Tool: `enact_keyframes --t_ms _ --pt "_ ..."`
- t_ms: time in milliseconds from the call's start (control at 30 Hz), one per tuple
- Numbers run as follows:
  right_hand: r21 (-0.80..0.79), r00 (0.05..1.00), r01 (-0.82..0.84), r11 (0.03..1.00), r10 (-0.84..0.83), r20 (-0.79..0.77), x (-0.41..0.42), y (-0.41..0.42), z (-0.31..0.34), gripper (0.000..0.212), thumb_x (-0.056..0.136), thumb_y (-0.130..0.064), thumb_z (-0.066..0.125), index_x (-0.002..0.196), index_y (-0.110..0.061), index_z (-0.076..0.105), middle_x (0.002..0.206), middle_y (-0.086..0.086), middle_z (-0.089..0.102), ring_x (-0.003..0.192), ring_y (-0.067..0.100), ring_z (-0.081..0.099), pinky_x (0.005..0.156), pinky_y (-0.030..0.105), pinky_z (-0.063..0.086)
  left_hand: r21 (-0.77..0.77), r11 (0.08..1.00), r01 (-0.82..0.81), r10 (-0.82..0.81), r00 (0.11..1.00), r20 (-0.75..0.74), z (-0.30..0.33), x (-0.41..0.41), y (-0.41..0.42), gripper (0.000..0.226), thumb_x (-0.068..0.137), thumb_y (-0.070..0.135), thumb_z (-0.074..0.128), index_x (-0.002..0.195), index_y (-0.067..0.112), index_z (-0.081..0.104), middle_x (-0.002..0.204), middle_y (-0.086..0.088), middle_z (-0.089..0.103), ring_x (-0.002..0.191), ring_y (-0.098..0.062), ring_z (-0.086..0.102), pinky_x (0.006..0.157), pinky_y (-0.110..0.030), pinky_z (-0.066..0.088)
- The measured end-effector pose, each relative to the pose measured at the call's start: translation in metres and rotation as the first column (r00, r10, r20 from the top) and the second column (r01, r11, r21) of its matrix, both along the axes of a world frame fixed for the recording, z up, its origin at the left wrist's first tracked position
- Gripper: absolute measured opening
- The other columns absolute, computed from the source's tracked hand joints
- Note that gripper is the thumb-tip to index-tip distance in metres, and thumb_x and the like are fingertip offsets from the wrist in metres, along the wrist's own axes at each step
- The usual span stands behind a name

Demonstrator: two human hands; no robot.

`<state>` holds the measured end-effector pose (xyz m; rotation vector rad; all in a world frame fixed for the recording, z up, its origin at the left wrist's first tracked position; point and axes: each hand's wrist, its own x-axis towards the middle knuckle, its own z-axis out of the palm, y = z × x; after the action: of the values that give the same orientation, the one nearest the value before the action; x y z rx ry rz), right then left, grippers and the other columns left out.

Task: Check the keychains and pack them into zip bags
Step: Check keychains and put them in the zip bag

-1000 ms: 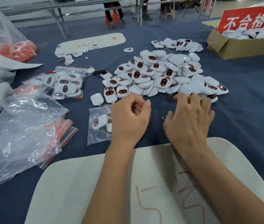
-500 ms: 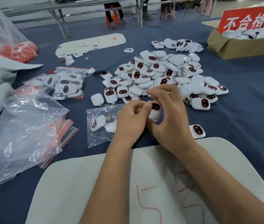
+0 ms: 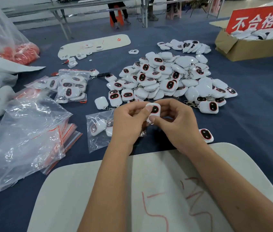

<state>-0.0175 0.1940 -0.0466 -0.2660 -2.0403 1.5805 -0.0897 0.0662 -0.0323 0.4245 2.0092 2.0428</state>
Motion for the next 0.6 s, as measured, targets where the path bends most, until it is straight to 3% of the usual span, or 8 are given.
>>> enact_keyframes --t_ms 100,233,600 --pt "-0.067 0.999 -0.048 0.997 0.048 0.005 0.0008 0.0020 -0.0008 0.028 0.084 -0.007 0.084 0.106 -0.021 0.076 0.094 -0.002 0.078 0.087 0.025 0.072 0.084 0.039 0.062 0.002 1.000 0.031 -0.031 0.998 0.054 -0.0002 -0.0018 -0.0044 0.016 0.094 0.008 0.073 0.092 0.022 0.081 0.091 -0.008 0.080 0.091 -0.027 0.077 0.074 -0.035 0.063" --pt "-0.067 0.993 -0.111 0.992 0.113 0.032 0.0002 0.0030 -0.0001 0.031 0.084 -0.002 0.082 0.109 -0.019 0.077 0.095 -0.001 0.079 0.089 0.026 0.073 0.084 0.037 0.063 -0.035 0.999 0.011 -0.010 0.999 0.044 0.0003 -0.0019 -0.0053 0.020 0.092 0.004 0.073 0.088 0.022 0.079 0.088 -0.008 0.079 0.089 -0.031 0.077 0.080 -0.048 0.064" --pt "-0.062 0.992 -0.118 0.991 0.121 0.043 -0.0006 0.0035 -0.0002 0.031 0.086 -0.002 0.081 0.110 -0.021 0.077 0.095 -0.004 0.080 0.088 0.019 0.075 0.084 0.030 0.061 -0.050 0.999 -0.020 0.021 1.000 0.016 -0.0013 0.0004 -0.0012 0.025 0.093 0.003 0.071 0.084 0.026 0.077 0.087 -0.009 0.078 0.081 -0.022 0.073 0.082 -0.048 0.061"
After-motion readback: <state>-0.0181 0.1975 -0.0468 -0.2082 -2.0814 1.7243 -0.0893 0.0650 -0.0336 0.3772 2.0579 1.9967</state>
